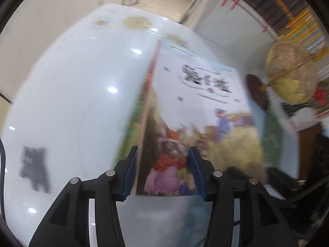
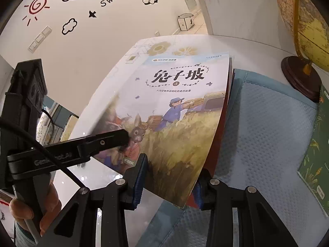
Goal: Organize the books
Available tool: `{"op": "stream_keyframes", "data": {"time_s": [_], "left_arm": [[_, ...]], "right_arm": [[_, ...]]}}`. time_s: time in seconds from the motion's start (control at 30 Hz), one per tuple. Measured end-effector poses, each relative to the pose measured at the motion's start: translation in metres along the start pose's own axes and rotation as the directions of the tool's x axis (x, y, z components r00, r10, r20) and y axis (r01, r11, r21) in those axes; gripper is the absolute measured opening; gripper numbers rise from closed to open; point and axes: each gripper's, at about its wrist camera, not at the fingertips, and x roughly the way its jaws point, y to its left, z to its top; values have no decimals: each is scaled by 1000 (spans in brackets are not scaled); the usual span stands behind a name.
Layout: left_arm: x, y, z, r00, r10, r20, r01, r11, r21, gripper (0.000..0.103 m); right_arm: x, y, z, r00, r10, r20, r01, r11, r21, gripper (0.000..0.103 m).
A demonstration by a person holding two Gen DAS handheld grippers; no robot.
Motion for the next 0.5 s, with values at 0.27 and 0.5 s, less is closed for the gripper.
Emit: {"op": "stream_keyframes", "data": {"time_s": [0.27, 0.5], "left_arm": [[-21, 3, 2, 997, 40, 60, -40, 999, 2, 46], [-32, -76, -11, 993, -101, 68, 89, 983, 162, 46]], "right_arm": [[-1, 7, -7, 1000, -9, -7, 9, 997, -73, 44], [-48, -46, -49, 999, -43, 15, 43, 999, -2, 51]]}}
